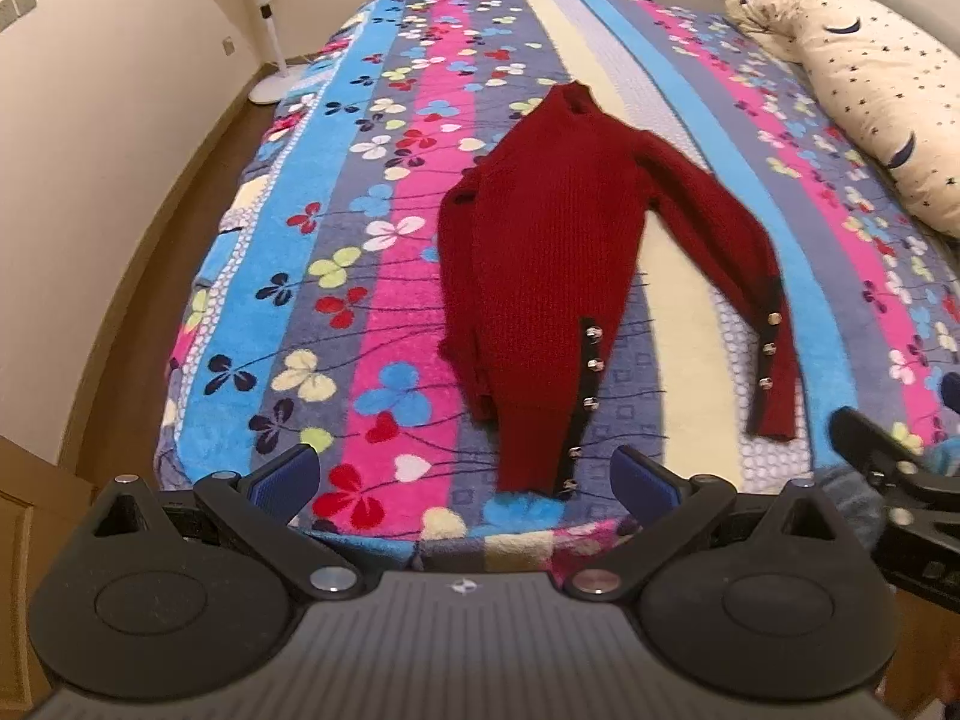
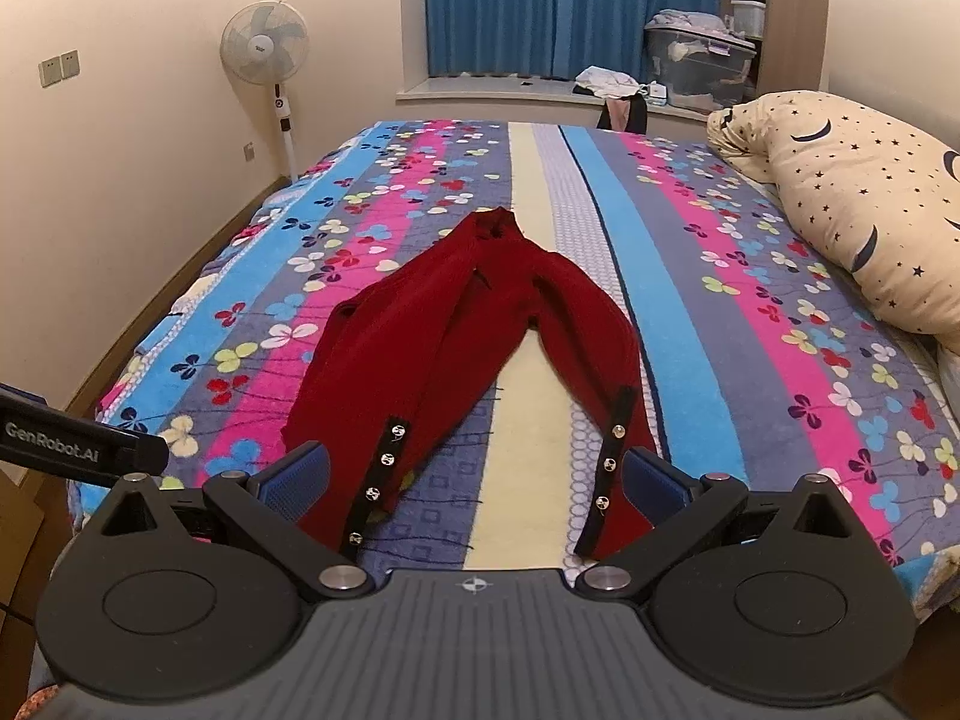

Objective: Fold small clothes

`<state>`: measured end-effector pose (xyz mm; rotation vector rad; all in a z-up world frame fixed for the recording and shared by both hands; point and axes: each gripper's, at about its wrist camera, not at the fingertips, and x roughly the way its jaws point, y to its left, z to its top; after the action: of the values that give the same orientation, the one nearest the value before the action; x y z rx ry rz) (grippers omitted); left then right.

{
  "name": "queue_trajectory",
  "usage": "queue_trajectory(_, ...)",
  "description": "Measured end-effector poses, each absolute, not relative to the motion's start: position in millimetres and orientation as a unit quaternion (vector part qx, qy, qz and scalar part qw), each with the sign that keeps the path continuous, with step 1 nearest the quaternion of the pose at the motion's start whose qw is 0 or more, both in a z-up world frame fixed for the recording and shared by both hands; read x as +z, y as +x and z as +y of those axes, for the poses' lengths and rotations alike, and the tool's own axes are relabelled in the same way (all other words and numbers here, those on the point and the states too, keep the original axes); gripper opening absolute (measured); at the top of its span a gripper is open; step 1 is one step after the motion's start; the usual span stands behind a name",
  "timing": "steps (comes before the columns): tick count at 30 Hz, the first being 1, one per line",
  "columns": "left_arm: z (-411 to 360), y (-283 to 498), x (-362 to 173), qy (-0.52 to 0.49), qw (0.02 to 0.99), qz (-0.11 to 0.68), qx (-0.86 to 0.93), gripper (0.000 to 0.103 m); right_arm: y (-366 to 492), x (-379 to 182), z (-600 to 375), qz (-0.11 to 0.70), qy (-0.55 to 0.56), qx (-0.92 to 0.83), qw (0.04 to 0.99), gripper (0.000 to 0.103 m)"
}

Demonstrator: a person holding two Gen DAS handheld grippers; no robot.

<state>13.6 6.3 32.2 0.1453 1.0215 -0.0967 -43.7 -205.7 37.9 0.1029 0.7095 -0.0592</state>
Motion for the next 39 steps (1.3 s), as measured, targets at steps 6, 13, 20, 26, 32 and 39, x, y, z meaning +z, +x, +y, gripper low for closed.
queue_trajectory(6,5.7,10.5,51.0,0.066,0.88,0.468,-0.047,0.103,-42.9,49.9,-201.6,0.334,0.038,-0.022,0.942,0.102)
queue_trajectory(13,6.5,14.8,48.3,0.072,0.876,0.475,-0.046,0.103,-42.6,50.8,-201.4,0.335,0.04,-0.023,0.941,0.102)
queue_trajectory(20,8.4,15.9,48.3,0.071,0.876,0.475,-0.045,0.103,-42.4,51.3,-202.3,0.334,0.04,-0.022,0.941,0.102)
queue_trajectory(26,8.6,15.5,47.3,0.073,0.875,0.476,-0.048,0.103,-42.2,51.6,-201.1,0.333,0.04,-0.024,0.942,0.102)
queue_trajectory(32,4.9,12.9,46.7,0.076,0.875,0.475,-0.048,0.103,-43.0,50.6,-201.5,0.333,0.041,-0.024,0.942,0.102)
queue_trajectory(39,4.3,11.9,46.8,0.077,0.875,0.475,-0.048,0.103,-44.4,50.7,-203.1,0.333,0.042,-0.024,0.942,0.102)
